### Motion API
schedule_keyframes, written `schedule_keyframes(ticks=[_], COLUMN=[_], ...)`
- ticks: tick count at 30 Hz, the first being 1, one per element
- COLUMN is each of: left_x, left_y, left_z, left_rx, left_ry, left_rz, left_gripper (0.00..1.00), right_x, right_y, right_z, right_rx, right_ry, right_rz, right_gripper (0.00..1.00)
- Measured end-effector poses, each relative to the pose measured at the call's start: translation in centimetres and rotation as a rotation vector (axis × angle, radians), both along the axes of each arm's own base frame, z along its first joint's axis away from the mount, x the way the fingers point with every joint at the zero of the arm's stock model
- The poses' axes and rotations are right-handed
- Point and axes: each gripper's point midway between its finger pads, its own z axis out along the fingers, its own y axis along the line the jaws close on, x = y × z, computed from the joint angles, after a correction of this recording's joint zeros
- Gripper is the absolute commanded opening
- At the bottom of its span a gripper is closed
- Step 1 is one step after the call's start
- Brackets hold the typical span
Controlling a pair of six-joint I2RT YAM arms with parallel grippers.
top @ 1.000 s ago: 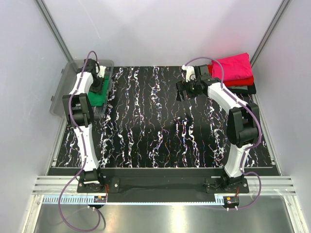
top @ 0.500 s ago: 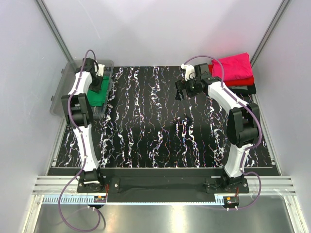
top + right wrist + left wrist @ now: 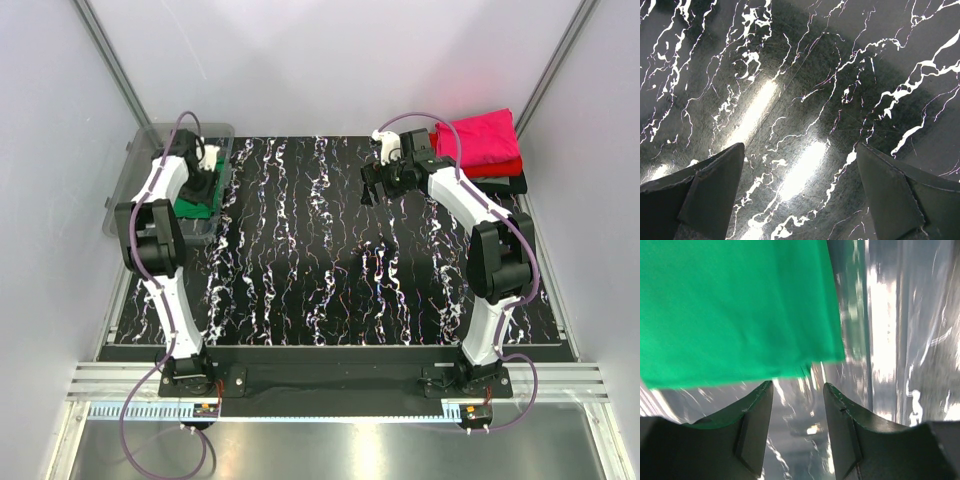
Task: Fold and stack the t-shirts
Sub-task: Grab the tshirt from the pile
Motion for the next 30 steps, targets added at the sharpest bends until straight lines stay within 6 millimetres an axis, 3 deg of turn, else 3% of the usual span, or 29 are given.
schedule_keyframes(ticks=[5,12,18,20,21,23,30], left_x=[-1.0,1.7,1.8,1.8,1.8,1.8,1.8], left_y=[0.0,0.7,1.1,1.2,1.2,1.3,1.4], left_z=[-1.1,-1.7,-3.5,-3.5,-3.5,-3.5,-3.5], left_rx=[0.002,0.027,0.048,0.05,0.051,0.056,0.061], left_ry=[0.035,0.003,0.034,0.034,0.034,0.035,0.034], left_rz=[0.001,0.007,0.005,0.003,0.001,-0.001,-0.006], left_gripper=[0.52,0.55,0.5,0.38,0.19,0.0,0.0], right_x=[-0.1,-0.2,-0.2,-0.2,-0.2,-0.2,0.1], right_y=[0.1,0.4,0.4,0.4,0.4,0.4,0.5], right_z=[0.0,0.1,0.1,0.1,0.1,0.0,-1.5], right_rx=[0.004,0.019,0.018,0.018,0.019,0.018,0.011], right_ry=[0.002,0.006,0.006,0.006,0.006,0.007,0.037], right_rz=[0.003,0.017,0.017,0.017,0.017,0.017,0.017], right_gripper=[1.0,1.0,1.0,1.0,1.0,1.0,1.0])
